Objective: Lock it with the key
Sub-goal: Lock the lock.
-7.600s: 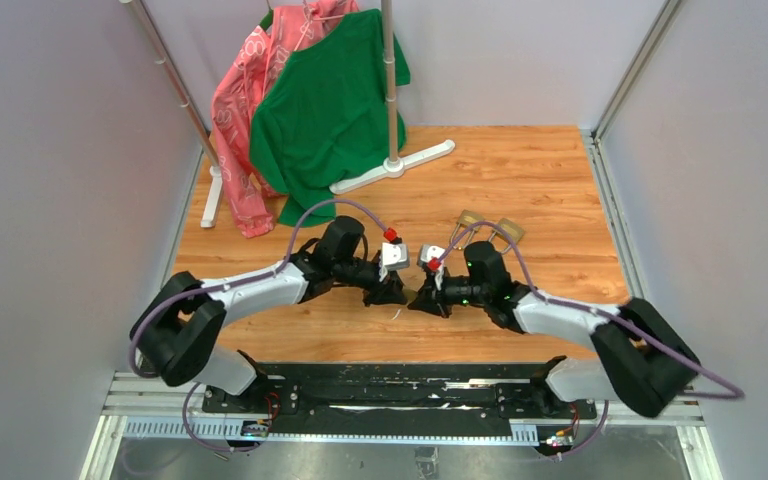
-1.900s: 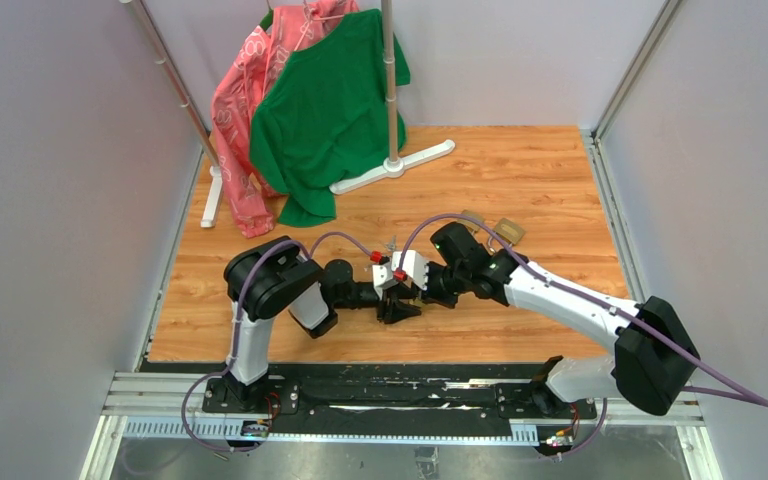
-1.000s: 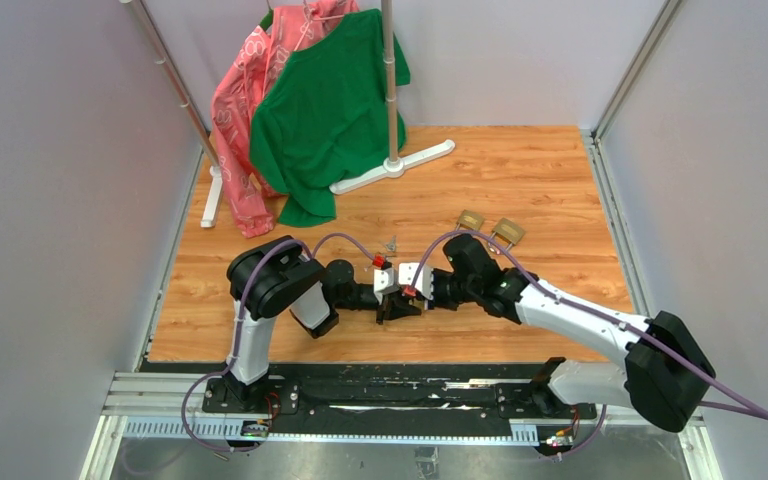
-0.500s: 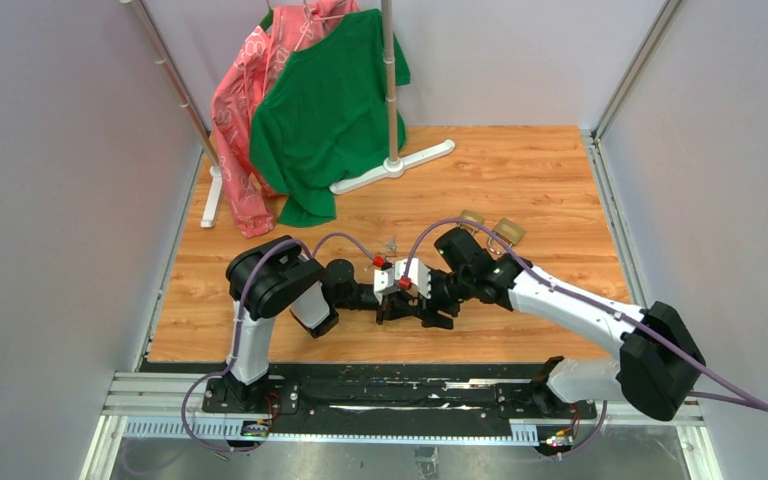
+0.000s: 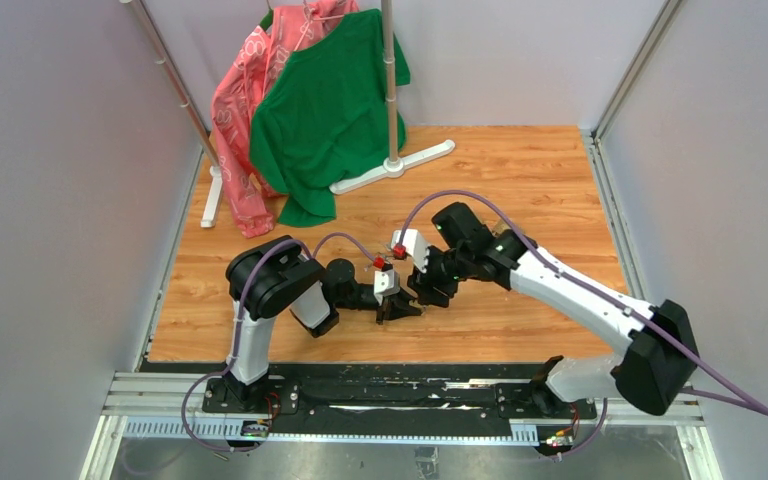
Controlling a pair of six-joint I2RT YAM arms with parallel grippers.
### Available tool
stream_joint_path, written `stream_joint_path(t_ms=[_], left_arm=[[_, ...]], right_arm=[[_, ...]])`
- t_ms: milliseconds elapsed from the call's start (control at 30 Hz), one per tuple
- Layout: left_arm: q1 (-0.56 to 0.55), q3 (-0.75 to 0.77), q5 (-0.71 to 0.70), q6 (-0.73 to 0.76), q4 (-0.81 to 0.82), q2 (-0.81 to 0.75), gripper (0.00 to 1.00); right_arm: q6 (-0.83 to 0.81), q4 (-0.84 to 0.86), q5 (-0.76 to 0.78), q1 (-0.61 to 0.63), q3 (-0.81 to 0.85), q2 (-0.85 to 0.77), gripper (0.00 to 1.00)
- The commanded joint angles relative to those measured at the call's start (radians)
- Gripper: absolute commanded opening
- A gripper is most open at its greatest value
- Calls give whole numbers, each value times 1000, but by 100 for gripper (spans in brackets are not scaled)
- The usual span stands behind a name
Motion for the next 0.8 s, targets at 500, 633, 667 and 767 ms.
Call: stream_joint_path(t_ms=[500,633,667,767], left_arm=[[-9,0,0,33,-38,-2,0],[-9,-1,-2,31,-36,-4,0],[-9,-2,-2,30,-34,-4,0],[-9,-1,1,27,-29,-2,0]], right_arm=[[261,-134,23,-7,77,169,35],[257,-125,99,-7,75,148,3],[245,-126,112,-8,70,142,2],[198,-126,97,-8,44,131,0]])
